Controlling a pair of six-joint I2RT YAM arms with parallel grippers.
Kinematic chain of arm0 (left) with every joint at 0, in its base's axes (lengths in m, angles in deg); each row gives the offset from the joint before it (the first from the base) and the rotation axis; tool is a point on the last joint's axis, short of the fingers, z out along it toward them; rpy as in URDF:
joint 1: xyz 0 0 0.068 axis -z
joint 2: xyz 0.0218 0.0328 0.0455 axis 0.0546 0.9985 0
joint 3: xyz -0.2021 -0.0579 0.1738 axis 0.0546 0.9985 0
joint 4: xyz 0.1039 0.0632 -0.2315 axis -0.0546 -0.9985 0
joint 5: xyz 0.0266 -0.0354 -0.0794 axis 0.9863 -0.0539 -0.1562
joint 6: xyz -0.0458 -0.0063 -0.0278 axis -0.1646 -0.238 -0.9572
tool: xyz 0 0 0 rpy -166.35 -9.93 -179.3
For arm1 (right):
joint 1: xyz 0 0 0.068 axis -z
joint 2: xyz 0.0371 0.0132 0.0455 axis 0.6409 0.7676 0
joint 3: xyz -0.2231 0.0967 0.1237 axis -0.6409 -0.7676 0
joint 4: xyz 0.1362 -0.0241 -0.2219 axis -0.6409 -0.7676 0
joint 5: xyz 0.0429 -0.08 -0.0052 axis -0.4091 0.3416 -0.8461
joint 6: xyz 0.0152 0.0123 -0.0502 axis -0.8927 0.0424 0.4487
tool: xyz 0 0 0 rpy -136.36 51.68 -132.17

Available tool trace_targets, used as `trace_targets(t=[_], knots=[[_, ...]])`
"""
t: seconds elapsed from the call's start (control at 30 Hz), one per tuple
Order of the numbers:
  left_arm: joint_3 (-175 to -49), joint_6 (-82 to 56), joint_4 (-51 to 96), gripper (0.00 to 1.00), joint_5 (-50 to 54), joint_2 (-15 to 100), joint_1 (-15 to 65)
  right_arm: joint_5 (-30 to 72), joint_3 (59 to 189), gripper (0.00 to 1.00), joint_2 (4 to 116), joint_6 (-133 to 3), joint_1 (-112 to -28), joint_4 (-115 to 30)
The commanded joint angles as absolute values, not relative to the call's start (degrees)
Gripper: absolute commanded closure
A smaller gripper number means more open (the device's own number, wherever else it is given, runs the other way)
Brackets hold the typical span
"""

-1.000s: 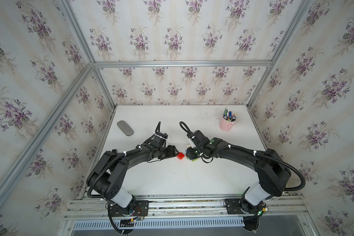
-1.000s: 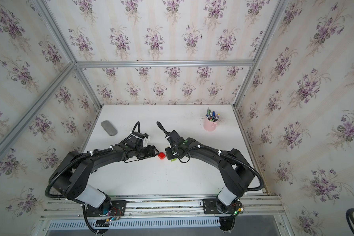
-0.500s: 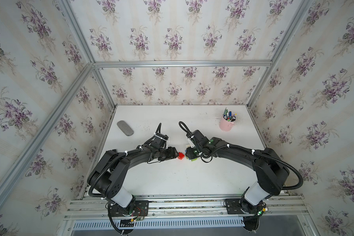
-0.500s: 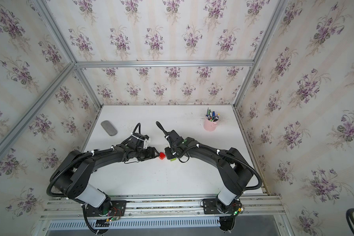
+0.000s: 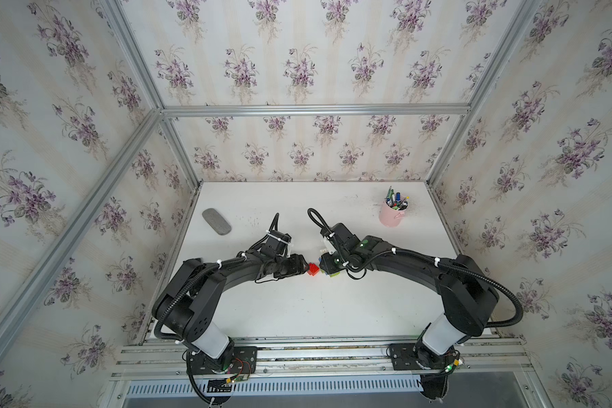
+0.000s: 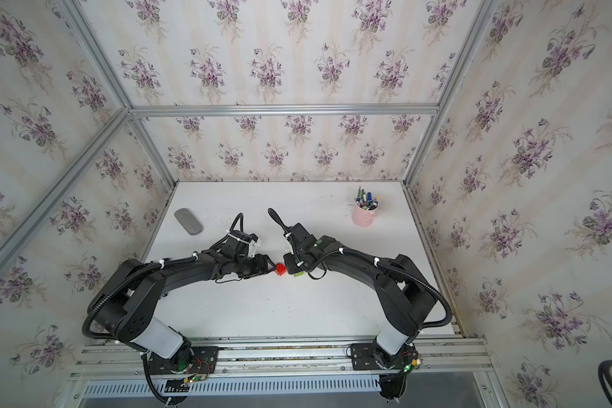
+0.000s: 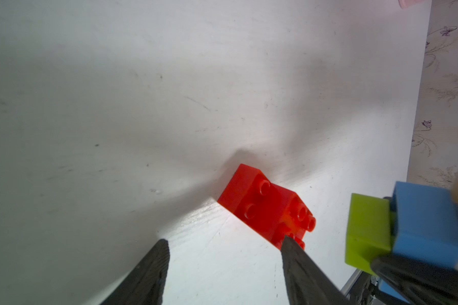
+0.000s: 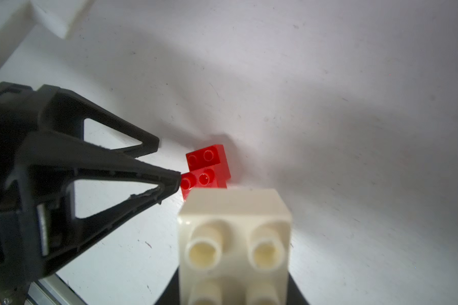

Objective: Assemble the letter y with lego
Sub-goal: Assemble the lego brick with the lego brick.

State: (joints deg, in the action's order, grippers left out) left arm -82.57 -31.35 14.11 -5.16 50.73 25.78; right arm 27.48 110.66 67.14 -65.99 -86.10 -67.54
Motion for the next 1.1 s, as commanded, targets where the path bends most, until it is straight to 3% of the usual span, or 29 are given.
trace_targets(t=[0.0,0.37,1.07], knots=[[-82.4,-31.29,12.74,0.32,-3.95,50.95,25.78,28.49,112.08,0.8,67.88,-62.4,-86.76,-68.24],[-82.48,-31.09,12.34,0.32,-3.73,50.97,25.75,31.78,116.15,0.8,70.97,-54.86,-88.59,-72.42],[-83.97,-31.43,12.4,0.31,-5.27,49.51,25.78,31.53,115.01,0.8,71.11,-56.14,-89.07,-71.12]])
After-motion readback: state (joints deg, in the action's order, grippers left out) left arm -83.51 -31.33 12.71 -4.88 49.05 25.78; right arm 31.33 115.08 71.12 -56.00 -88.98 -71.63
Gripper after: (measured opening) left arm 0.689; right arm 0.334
